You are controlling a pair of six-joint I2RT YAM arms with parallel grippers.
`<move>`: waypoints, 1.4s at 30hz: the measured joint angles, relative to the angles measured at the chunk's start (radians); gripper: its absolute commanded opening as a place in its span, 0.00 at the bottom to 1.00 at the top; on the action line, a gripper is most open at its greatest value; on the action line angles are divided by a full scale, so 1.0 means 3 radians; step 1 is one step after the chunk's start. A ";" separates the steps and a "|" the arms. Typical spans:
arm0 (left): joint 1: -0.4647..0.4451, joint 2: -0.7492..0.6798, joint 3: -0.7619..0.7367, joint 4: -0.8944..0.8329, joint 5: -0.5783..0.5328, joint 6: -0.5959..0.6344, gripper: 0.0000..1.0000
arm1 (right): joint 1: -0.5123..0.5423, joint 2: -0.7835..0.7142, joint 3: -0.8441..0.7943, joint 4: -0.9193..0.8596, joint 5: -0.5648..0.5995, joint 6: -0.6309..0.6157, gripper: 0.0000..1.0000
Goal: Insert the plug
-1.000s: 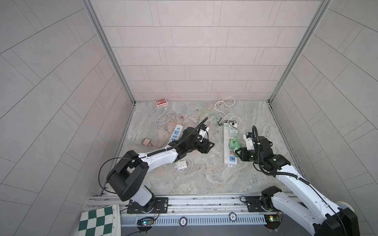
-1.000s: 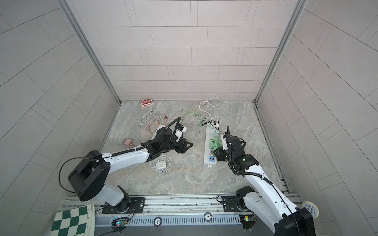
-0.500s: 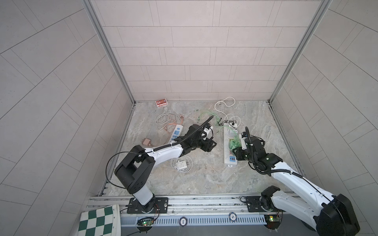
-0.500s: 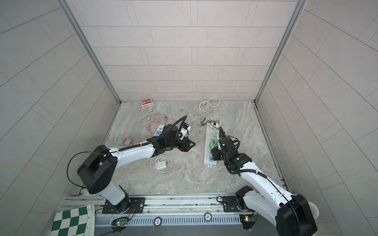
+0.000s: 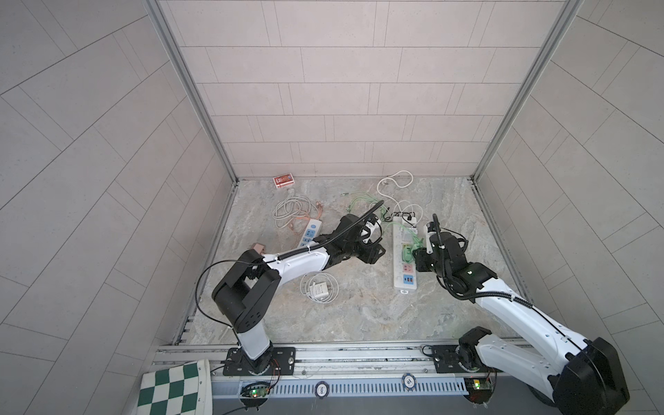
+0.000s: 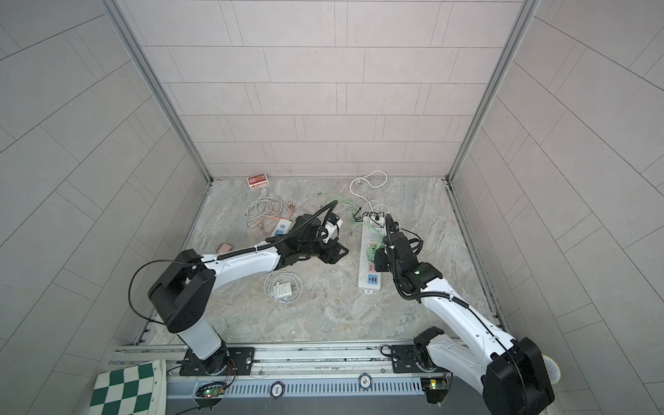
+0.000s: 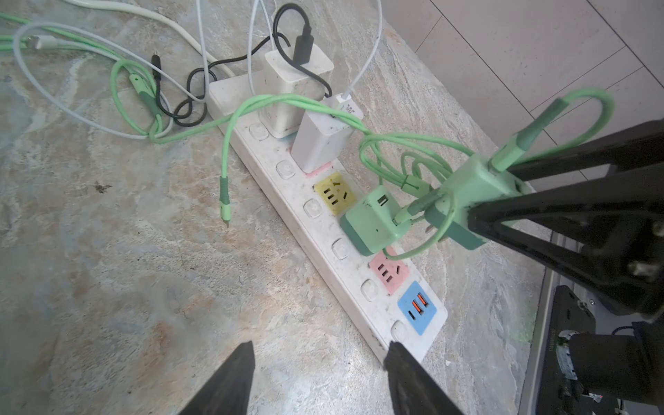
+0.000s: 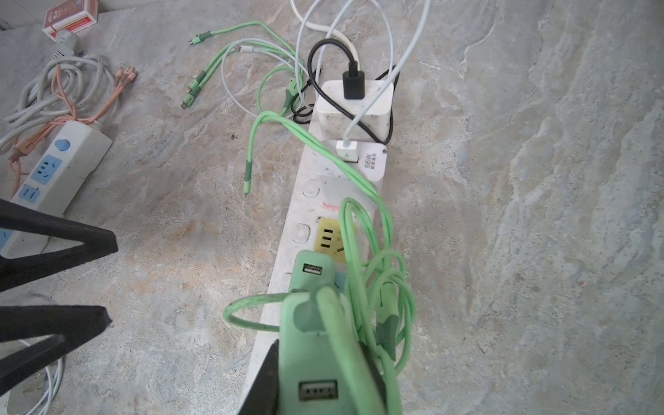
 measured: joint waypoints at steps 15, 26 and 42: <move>-0.0051 0.0036 0.0029 -0.0032 0.0011 0.0022 0.62 | -0.0014 0.0296 0.0015 0.0153 -0.0014 -0.0027 0.00; -0.0055 0.0062 0.0099 -0.0075 0.0022 0.0023 0.61 | -0.0014 0.0276 -0.0022 0.0160 0.0022 -0.0055 0.00; -0.0139 0.0352 0.0434 -0.0134 0.0022 0.0060 0.60 | -0.0061 -0.0156 -0.0120 -0.0183 -0.0046 -0.0081 0.00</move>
